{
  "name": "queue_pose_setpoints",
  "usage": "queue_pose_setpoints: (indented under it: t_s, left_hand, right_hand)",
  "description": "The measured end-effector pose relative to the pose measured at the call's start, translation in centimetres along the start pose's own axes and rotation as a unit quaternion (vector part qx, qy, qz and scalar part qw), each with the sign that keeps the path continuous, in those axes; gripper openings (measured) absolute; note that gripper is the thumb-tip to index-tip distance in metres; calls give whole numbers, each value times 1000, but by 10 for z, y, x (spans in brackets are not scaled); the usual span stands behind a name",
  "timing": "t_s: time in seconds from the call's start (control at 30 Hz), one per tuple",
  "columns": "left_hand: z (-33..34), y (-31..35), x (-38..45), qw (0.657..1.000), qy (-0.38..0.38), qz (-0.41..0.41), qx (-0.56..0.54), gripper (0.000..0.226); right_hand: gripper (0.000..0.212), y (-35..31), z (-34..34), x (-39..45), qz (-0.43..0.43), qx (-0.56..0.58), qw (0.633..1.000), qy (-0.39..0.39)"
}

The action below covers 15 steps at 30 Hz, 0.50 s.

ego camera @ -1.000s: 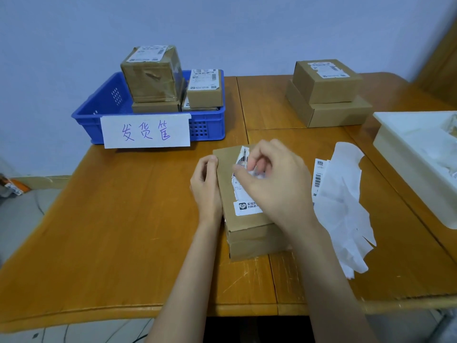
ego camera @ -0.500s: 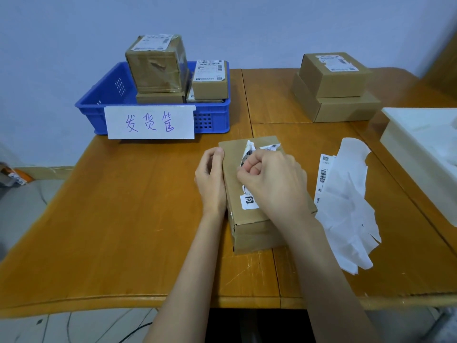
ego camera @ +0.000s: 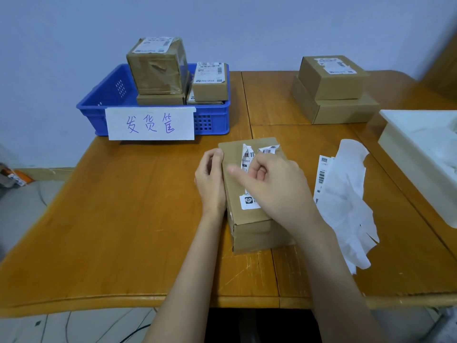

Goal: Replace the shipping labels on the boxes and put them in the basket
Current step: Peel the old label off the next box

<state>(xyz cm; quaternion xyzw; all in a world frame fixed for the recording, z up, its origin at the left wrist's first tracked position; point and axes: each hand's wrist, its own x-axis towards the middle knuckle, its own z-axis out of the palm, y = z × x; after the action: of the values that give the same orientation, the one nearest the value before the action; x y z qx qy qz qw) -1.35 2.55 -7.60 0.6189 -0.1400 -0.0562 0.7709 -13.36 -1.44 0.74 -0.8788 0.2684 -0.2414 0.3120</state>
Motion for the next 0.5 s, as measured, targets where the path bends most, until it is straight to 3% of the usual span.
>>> queue_pose_setpoints:
  t_s: [0.33, 0.5]
  left_hand:
    - [0, -1, 2, 1000, -1, -10, -9, 21]
    - [0, -1, 1, 1000, 0, -1, -3, 23]
  right_hand:
    - [26, 5, 2, 1, -2, -5, 1000, -13]
    - [32, -2, -2, -4, -8, 73, 997, 14]
